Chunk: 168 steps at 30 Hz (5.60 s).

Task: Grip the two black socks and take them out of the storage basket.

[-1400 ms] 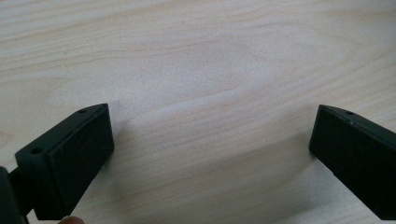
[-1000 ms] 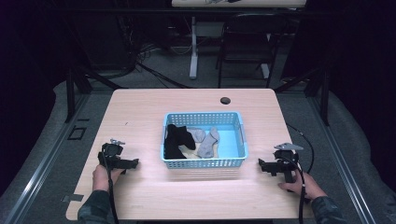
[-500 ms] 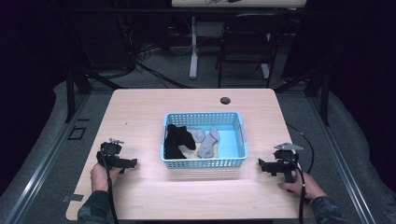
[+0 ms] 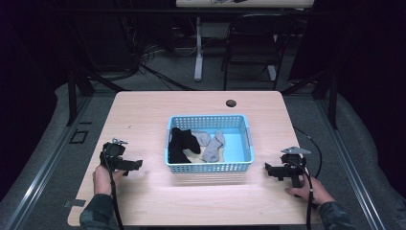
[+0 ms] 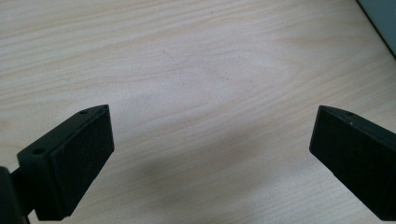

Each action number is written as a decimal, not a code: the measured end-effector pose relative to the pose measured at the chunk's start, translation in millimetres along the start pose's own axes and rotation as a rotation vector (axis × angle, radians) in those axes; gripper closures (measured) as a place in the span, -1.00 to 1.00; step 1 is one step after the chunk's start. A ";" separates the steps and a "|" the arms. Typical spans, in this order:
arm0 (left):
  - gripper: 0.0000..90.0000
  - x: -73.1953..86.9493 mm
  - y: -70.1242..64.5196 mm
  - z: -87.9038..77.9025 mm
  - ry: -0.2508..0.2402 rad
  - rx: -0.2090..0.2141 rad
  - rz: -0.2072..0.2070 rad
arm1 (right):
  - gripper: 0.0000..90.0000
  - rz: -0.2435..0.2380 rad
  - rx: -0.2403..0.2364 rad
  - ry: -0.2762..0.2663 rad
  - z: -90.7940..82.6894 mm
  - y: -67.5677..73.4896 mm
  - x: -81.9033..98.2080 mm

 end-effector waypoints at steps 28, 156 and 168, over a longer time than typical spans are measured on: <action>-1.00 -53.3 -38.1 -47.2 -0.082 0.036 0.073 | -1.00 0.000 0.001 0.000 0.0 -0.1 0.0; 0.87 -194.7 -113.4 -151.4 -0.127 0.091 0.400 | -1.00 0.000 0.000 0.000 0.1 -0.1 0.0; 0.87 -180.5 -70.0 -164.5 -0.125 0.034 0.331 | -1.00 0.000 0.000 0.001 0.0 -0.1 0.0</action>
Point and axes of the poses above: each handheld gripper's, and its own axes: z roughly forward along the jaws, x roughly out of its underside, y roughly to its left, the point moved 9 cm from there along z, roughly forward along the jaws, and after that the axes turned 1 degree about y, right-handed, at the moved point
